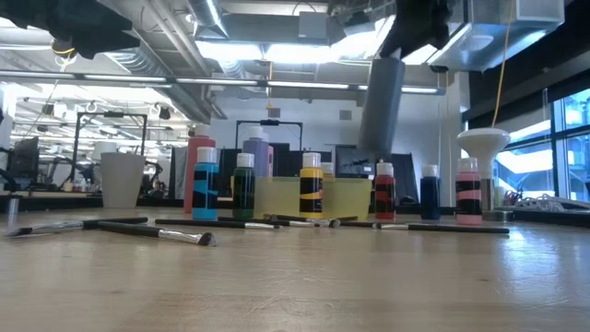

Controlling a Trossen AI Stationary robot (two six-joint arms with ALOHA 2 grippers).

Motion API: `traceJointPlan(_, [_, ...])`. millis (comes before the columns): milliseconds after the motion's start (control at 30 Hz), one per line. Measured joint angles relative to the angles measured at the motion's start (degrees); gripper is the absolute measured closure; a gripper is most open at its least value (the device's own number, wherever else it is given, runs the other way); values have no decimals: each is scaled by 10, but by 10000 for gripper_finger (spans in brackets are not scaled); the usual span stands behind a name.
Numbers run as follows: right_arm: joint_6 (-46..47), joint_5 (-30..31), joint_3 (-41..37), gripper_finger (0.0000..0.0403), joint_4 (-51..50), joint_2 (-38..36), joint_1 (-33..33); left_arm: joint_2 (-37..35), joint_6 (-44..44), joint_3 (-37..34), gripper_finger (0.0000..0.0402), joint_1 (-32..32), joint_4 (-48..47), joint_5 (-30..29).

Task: Pick & Place Paint Supplies
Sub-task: Put the large blue paint bottle into the yellow bin

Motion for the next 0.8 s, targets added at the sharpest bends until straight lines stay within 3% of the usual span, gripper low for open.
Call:
traceJointPlan(367, [-21, -16, 75, 283, 4, 0, -82, 0, 0, 0, 155, 0, 0, 1])
traceJointPlan(667, [-37, -140, 82, 283, 72, 31, -221, 0, 0, -1, 155, 0, -6, -4])
traceJointPlan(800, [-1, -139, 82, 283, 99, 65, -276, 0, 0, -1, 155, 0, -6, -5])
